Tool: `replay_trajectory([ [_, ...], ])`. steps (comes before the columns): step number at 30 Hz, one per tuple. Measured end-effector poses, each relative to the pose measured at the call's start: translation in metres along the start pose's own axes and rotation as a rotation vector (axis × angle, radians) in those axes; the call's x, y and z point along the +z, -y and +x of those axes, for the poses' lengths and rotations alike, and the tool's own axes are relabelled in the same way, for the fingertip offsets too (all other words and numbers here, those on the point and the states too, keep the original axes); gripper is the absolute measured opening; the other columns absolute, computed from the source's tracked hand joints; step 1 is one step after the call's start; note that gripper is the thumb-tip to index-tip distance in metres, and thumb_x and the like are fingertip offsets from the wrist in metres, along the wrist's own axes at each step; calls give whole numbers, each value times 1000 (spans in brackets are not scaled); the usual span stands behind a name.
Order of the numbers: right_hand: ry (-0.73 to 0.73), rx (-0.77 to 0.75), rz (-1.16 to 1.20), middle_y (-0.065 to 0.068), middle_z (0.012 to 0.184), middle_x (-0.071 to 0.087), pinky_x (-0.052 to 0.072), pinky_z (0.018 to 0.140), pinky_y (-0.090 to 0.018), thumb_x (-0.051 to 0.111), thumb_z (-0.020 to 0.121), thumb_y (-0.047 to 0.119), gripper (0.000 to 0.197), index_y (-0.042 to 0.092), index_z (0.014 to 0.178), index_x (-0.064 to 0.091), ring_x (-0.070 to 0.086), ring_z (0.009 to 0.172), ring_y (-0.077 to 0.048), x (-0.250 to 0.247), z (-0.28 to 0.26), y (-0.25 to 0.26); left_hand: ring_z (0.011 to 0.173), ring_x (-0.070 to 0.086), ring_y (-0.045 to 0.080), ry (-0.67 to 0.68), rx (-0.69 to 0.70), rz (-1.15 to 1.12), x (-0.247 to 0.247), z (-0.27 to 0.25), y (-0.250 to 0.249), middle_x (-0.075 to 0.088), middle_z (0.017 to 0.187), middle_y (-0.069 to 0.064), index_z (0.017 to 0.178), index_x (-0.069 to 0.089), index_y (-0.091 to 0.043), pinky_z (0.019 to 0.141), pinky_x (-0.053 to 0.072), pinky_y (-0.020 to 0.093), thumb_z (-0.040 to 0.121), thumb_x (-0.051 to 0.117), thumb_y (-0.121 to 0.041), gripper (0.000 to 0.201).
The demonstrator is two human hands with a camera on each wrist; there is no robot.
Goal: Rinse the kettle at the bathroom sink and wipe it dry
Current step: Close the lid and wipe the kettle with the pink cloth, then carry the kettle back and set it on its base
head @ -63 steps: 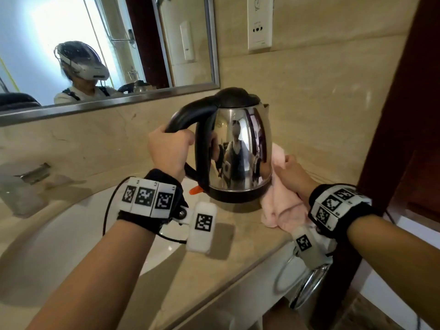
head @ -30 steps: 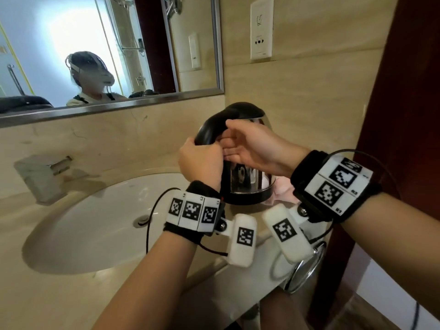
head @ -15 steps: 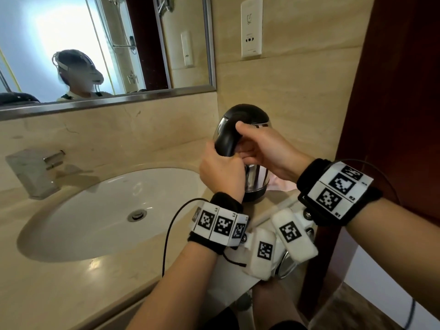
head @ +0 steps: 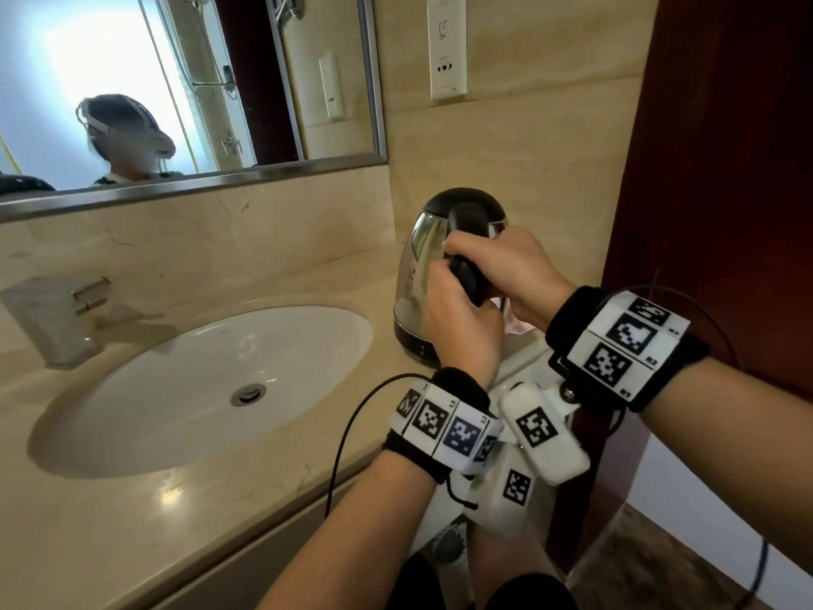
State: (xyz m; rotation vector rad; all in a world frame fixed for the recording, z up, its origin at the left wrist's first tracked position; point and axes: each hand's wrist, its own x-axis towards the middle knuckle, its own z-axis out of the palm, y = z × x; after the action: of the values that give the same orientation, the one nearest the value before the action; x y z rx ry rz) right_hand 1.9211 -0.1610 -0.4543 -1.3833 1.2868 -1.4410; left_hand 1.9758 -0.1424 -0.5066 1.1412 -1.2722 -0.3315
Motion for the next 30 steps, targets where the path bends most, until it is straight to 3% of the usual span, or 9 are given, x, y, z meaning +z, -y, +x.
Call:
replay_trajectory([
  [3,-45,2,-9,-1,74,66,49,57,-25,67,75,23,19,10,88,66,66,73,-13,-4,-2,-2,98,54,15,135,0,-46,5,-7,-1,54,107,7,110,44,-6,82,47,24,80,62,0,37],
  [8,-109,90,96,-8,73,70,54,59,-26,62,79,21,19,5,89,63,68,63,-15,-19,0,-2,111,29,13,330,-3,-80,4,-17,13,27,115,5,104,26,-14,98,30,19,74,61,7,50],
  [13,-113,137,77,-10,78,72,54,62,-27,59,79,24,20,6,88,63,71,68,-18,-28,2,-7,116,39,28,238,-425,-255,-17,-8,31,32,113,3,109,38,-8,103,37,44,65,58,-16,49],
  [16,-154,126,71,-8,72,69,54,61,-25,59,80,20,14,6,83,63,68,63,-16,-31,-2,-12,120,50,34,201,-772,-392,-16,7,62,51,128,13,120,47,-9,99,44,52,58,59,-36,68],
  [18,-171,119,61,-7,67,68,54,59,-24,60,80,17,14,5,85,63,66,59,-15,-32,-5,-16,116,58,29,269,-902,-582,-24,12,60,60,127,13,120,55,-10,90,52,44,76,55,-36,51],
  [21,-194,111,42,-4,57,64,53,57,-25,63,78,16,17,1,88,64,64,55,-14,-31,-7,-20,91,63,22,292,-1015,-871,-34,17,50,72,88,13,104,59,-3,58,57,28,96,35,-21,30],
  [23,-218,106,27,2,48,59,51,51,-24,65,76,16,16,3,85,63,60,48,-12,-31,-7,-22,78,59,21,255,-1078,-937,-35,20,47,69,69,13,90,54,-1,53,55,26,98,32,-23,32],
  [25,-257,96,8,5,44,53,46,46,-22,66,73,16,11,7,78,61,52,42,-9,-32,-7,-23,76,61,21,254,-1139,-1016,-36,23,43,67,87,13,92,52,0,63,53,33,98,32,-25,33],
  [30,-327,47,86,4,39,46,34,38,-20,65,72,11,12,9,64,56,41,35,-10,-36,-9,-25,83,67,22,269,-1231,-1064,-34,29,39,66,119,8,127,54,-4,61,60,35,94,35,-33,48],
])
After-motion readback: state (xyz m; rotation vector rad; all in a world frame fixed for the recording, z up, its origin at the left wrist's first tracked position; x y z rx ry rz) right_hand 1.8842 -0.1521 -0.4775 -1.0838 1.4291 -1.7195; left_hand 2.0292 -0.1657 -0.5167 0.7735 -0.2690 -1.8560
